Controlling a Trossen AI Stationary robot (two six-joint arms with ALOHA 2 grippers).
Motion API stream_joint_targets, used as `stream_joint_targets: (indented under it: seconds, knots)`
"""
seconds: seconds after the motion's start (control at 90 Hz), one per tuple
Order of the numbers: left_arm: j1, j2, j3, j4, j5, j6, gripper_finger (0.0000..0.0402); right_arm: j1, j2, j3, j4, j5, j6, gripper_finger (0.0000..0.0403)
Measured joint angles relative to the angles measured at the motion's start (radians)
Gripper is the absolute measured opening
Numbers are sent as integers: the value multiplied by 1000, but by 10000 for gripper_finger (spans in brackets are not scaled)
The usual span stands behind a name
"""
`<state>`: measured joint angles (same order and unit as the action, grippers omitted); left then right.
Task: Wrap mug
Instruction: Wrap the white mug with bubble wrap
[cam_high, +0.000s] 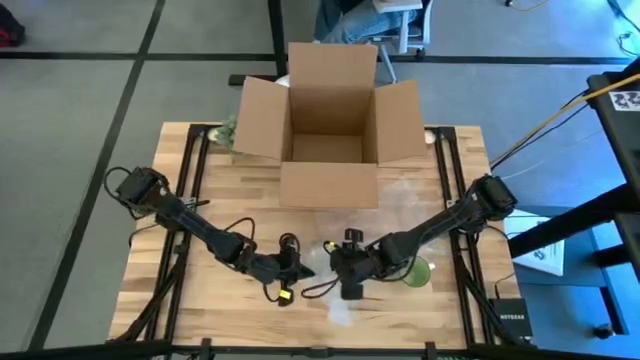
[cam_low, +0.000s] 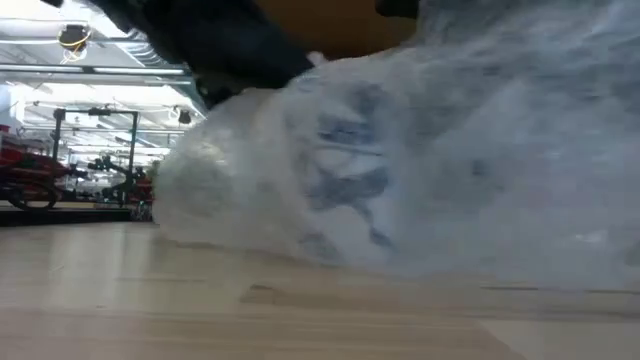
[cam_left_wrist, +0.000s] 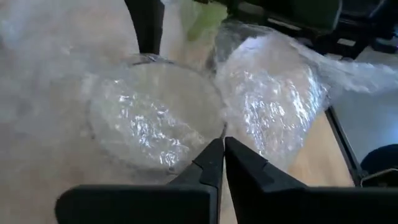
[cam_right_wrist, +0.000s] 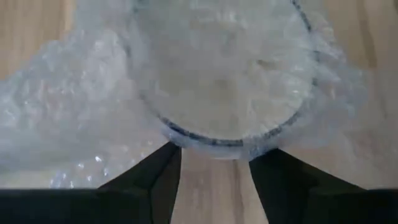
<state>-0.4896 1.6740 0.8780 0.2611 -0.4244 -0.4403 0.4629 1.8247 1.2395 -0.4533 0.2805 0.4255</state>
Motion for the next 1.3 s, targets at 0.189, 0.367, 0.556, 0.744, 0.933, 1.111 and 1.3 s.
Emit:
stream_joint_targets:
  seconds: [0.189,0.367,0.556,0.744,0.933,1.111,1.3]
  knots:
    - [-9,-36,1,-25,-27,-24,0,-6,21,5,34,-26,-14,170]
    - [23,-49,3,-19,-23,-17,0,-5,28,4,73,-30,-14,170]
    - [83,3,2,-18,64,-53,0,-5,28,4,62,-31,-21,170]
    - [100,20,5,-12,71,-80,0,-5,0,60,-71,-56,-23,170]
    - [100,21,4,-6,70,-77,0,-4,-32,224,-285,-56,-41,170]
    - [100,21,3,-6,71,-77,0,2,-18,257,-111,-62,-94,170]
    - [100,22,3,-7,71,-77,0,-5,67,255,-84,-57,-108,170]
